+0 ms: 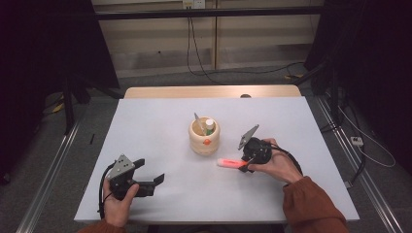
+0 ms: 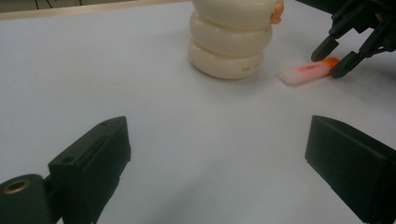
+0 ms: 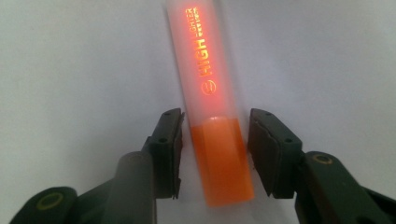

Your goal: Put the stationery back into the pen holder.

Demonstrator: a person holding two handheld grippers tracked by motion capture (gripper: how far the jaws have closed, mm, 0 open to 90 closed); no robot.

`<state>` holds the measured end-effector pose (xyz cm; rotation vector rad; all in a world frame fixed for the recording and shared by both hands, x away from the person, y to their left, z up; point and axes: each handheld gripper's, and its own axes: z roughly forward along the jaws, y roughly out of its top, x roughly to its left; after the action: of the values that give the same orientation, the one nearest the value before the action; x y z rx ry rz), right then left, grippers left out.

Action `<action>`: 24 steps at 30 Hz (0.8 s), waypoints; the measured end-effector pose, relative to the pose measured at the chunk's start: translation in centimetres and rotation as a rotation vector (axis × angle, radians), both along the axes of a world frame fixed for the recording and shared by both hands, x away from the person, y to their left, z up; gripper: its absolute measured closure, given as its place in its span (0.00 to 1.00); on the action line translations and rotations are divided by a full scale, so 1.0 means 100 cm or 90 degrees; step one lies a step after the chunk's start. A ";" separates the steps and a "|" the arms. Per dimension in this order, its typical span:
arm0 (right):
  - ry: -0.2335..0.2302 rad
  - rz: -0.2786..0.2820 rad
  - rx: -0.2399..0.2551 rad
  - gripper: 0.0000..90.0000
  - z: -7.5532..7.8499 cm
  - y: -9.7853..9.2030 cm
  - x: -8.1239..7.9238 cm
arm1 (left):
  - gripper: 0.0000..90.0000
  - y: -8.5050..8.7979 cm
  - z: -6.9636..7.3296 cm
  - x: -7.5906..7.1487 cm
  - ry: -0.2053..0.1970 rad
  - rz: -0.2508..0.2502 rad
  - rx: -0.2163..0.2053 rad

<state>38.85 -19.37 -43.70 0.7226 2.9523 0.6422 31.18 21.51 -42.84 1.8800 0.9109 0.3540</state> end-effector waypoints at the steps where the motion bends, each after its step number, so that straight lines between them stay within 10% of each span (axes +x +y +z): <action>1: 0.002 0.000 -0.006 0.62 0.000 0.001 0.000 | 0.07 0.000 0.000 0.000 0.000 0.000 0.000; 24: 0.006 0.011 -0.006 0.75 0.001 0.001 0.003 | 0.07 0.001 0.000 0.000 -0.001 -0.002 0.000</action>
<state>39.12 -19.30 -43.59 0.7032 2.9711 0.6280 31.20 21.57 -42.82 1.8811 0.9075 0.3545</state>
